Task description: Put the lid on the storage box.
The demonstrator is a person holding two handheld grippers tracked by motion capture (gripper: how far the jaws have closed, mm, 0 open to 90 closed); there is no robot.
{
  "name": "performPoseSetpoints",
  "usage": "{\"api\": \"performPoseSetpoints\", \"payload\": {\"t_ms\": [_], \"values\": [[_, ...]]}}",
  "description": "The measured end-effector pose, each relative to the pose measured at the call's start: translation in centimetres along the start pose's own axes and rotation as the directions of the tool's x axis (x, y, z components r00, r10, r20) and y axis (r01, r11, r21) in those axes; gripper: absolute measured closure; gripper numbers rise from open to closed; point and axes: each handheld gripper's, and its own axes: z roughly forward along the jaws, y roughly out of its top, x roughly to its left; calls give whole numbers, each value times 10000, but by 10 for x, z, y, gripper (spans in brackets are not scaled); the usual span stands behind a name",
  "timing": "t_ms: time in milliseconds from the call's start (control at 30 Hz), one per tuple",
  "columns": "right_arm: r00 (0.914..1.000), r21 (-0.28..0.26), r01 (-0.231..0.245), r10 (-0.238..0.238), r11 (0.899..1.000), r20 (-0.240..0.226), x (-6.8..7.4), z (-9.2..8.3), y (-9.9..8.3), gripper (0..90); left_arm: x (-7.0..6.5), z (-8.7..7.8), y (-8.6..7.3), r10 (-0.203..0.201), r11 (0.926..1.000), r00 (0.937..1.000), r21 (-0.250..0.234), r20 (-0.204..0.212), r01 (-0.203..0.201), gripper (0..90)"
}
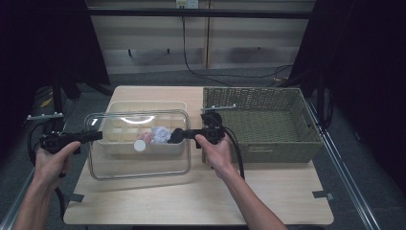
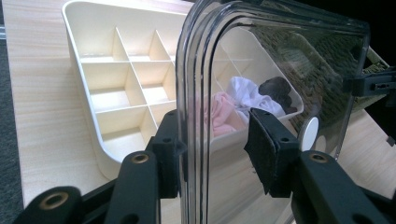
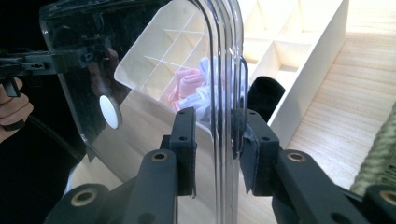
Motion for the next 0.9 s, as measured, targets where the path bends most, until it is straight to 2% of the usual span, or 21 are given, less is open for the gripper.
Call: {"api": "performPoseSetpoints", "payload": {"t_ms": [100, 133, 167, 367, 433, 600, 667, 700, 900], "values": [[10000, -24, -41, 41, 10000, 5, -1, 0, 4, 691, -1, 0, 4, 93, 9999, 10000, 101, -2, -93, 578], [10000, -25, -28, 28, 10000, -8, -2, 0, 5, 690, -2, 1, 5, -36, 10000, 10000, 36, -19, 36, 578], [10000, -41, -61, 61, 10000, 20, -2, 0, 6, 690, -1, 1, 7, 94, 9999, 10000, 128, -29, -93, 578], [10000, -115, -62, 62, 9999, 30, -2, 0, 14, 688, -1, 1, 22, 165, 9998, 9998, 113, -97, -164, 576], [10000, -102, -84, 84, 9999, 32, -2, 1, 17, 688, -1, 3, 26, 82, 9999, 9999, 62, -149, -81, 575], [9999, 7, -60, 60, 10000, 155, -3, 4, 25, 686, 5, 6, 35, 161, 9997, 9997, 191, -172, -158, 573], [9997, 18, -62, 62, 10000, 231, -4, 6, 28, 683, 5, 9, 38, 63, 9999, 9998, 96, -191, -62, 573], [9996, -39, -83, 84, 10000, 276, -4, 7, 30, 680, 6, 8, 40, 217, 9997, 9996, 122, -201, -215, 573], [9990, -111, -213, 217, 9997, 383, -6, 11, 42, 676, 11, 13, 52, 86, 10000, 9997, 51, -219, -84, 572]]}}
